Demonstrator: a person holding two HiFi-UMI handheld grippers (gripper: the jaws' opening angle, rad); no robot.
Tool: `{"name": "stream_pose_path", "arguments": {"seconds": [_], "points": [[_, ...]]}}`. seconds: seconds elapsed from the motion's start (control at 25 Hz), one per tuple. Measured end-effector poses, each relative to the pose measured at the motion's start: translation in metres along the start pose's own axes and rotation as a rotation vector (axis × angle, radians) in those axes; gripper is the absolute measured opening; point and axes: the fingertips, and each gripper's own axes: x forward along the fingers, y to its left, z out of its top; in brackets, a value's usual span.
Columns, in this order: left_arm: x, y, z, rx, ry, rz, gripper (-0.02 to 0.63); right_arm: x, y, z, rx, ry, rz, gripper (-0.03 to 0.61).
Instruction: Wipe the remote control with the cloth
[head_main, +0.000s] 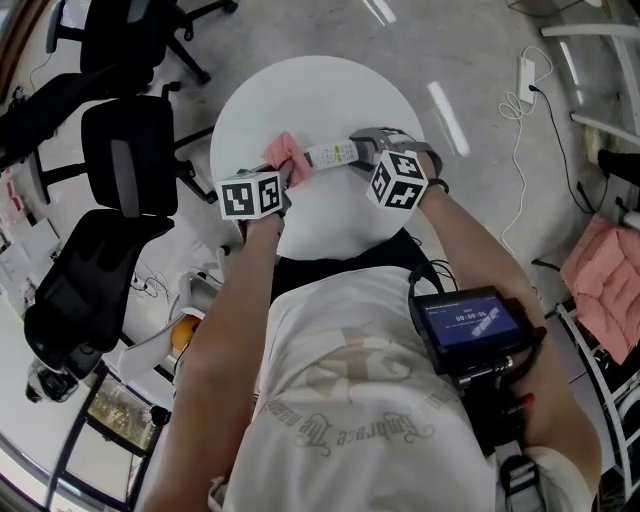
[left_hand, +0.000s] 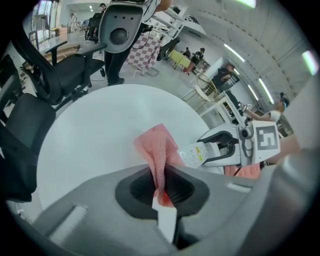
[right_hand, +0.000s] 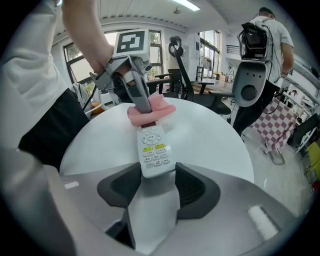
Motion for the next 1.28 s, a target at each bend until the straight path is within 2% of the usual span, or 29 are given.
{"name": "stream_pose_path", "arguments": {"seconds": [0.2,0.4,0.56,0.64,0.8,1.08,1.28], "points": [[0.017,-0.046,0.007,0.092,0.032,-0.087,0.018,0.002,0.003,0.003,0.007,-0.004,0.001,0.224],[0.028,-0.086,0.016,0.106,0.024,-0.185,0.018,0.002,0.004,0.006,0.017,-0.003,-0.005,0.224],[0.039,-0.121,0.021,0.109,0.027,-0.321,0.018,0.004,0.004,0.006,0.020,0.000,-0.009,0.224],[0.044,-0.126,0.019,0.117,0.040,-0.346,0.018,0.005,0.005,0.005,0.020,0.004,-0.012,0.224],[0.046,-0.116,0.018,0.101,0.041,-0.314,0.018,0.005,0.007,0.002,0.027,0.008,-0.016,0.222],[0.032,-0.063,0.015,0.058,0.014,-0.145,0.018,0.004,0.006,-0.004,0.045,0.011,-0.024,0.222],[0.020,-0.026,0.005,0.022,0.010,-0.087,0.018,0.003,0.004,-0.006,0.051,0.018,-0.024,0.222]]}}
